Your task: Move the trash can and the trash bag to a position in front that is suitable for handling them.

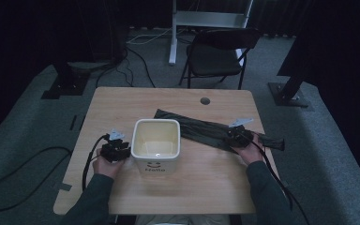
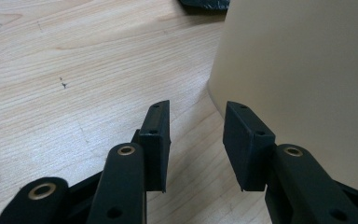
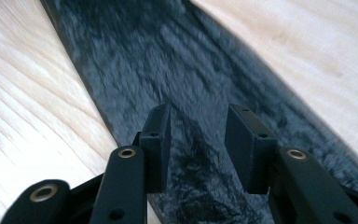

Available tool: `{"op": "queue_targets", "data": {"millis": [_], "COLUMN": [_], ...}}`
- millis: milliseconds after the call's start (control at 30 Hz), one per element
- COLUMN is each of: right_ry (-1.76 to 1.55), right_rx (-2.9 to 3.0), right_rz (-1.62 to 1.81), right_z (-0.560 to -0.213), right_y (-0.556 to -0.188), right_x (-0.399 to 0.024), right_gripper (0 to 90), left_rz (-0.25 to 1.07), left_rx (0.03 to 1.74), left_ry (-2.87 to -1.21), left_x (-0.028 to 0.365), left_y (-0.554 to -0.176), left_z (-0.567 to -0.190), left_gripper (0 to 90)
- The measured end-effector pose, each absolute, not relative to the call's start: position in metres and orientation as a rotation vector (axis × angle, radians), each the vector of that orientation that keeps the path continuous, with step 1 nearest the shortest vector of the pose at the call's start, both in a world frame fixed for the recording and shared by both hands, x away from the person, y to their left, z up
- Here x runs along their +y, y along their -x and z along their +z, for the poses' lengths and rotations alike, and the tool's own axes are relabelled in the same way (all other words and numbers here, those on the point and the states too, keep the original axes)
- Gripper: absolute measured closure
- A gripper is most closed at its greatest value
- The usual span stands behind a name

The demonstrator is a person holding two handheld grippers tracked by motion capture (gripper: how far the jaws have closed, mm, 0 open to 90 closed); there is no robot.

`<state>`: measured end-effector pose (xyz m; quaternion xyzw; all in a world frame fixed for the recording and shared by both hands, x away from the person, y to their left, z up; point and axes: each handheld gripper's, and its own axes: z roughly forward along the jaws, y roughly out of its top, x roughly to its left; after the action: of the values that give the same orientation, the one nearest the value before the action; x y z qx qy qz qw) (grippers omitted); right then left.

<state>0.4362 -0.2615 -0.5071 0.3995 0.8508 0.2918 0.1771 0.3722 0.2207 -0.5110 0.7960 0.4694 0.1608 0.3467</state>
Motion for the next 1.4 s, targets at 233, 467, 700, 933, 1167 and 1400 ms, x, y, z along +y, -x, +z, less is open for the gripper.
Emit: {"op": "queue_targets", "data": {"millis": [233,467,700,933,1167,1400], "right_ry": [-1.156,-1.188,-1.172,-1.148,-1.129,-1.081], "right_rx": [2.456,2.479,2.498,2.539,2.556,2.578], "right_rz": [0.807,0.825,0.801,0.78,0.774,0.772], "right_z": [-0.521,-0.527,-0.526,-0.524,-0.523,-0.523], "right_y": [-0.438,-0.437,-0.429,-0.406,-0.379,-0.358], "right_x": [-0.264,-0.263,-0.261,-0.258,-0.255,-0.252], "right_gripper": [59.4,69.4,89.5,89.6,89.2,87.7], "left_rz": [0.417,0.415,0.416,0.406,0.4,0.401], "left_rx": [1.212,1.207,1.207,1.199,1.186,1.171], "left_ry": [-2.073,-2.08,-2.078,-2.077,-2.072,-2.065], "left_x": [0.22,0.218,0.219,0.217,0.217,0.218], "left_y": [-0.372,-0.372,-0.372,-0.372,-0.371,-0.37], "left_z": [-0.512,-0.512,-0.512,-0.512,-0.511,-0.51], "left_gripper": [61.8,61.5,61.5,61.6,61.7,61.7]}}
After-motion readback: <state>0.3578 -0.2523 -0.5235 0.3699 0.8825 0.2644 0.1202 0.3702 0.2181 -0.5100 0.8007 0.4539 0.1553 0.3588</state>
